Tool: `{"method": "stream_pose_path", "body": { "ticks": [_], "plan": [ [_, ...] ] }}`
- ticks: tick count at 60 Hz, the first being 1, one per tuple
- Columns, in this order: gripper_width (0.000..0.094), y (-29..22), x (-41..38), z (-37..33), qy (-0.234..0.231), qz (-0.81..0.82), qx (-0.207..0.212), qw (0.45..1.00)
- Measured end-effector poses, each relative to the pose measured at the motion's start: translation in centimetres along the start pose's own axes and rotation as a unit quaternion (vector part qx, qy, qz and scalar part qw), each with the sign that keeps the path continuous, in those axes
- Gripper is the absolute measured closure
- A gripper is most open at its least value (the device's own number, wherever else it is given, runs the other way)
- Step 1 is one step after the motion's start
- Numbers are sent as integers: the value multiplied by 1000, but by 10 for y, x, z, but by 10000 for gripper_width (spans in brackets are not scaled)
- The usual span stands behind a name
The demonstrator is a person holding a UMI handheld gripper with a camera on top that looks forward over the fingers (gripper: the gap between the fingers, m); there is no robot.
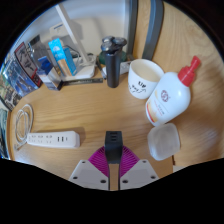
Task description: Unplug charger
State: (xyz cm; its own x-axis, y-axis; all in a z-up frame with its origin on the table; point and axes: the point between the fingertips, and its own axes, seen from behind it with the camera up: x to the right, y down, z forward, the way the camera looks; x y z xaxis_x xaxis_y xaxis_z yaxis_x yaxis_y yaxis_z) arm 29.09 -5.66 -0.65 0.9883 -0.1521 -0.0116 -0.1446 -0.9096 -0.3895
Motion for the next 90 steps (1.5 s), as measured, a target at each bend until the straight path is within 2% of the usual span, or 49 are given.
{"method": "stream_pose_path", "body": {
  "ticks": [4, 19, 21, 22, 23, 24, 25, 26, 32, 38, 42, 43, 44, 45, 48, 54, 66, 79, 90],
  "plan": [
    [818, 2, -2, 6, -8, -10, -5, 1000],
    [716, -15, -3, 14, -21, -8, 28, 999],
    [667, -18, -1, 14, -19, -7, 34, 999],
    [596, -19, 0, 13, -16, -7, 37, 999],
    [565, -20, 2, 12, -12, -10, 40, 999],
    [576, -22, 4, 11, -7, -15, 45, 999],
    [469, -25, 6, 9, -4, -20, 51, 998],
    [503, -28, 6, 7, -1, -25, 57, 998],
    [471, -38, 0, -9, -8, -29, 80, 996],
    [432, -60, -13, -47, -23, -8, 129, 991],
    [307, -77, -26, -82, -36, 4, 170, 985],
    [300, -81, -30, -92, -39, 6, 181, 983],
    [192, -85, -34, -103, -42, 8, 191, 981],
    [201, -88, -37, -113, -45, 9, 201, 978],
    [132, -96, -47, -142, -50, 11, 231, 972],
    [104, -97, -70, -200, -55, 5, 282, 958],
    [73, -56, -133, -277, -71, -10, 358, 931],
    [83, 42, -220, -267, -114, -43, 318, 940],
    [83, 94, -267, -267, -130, -70, 296, 944]
  ]
}}
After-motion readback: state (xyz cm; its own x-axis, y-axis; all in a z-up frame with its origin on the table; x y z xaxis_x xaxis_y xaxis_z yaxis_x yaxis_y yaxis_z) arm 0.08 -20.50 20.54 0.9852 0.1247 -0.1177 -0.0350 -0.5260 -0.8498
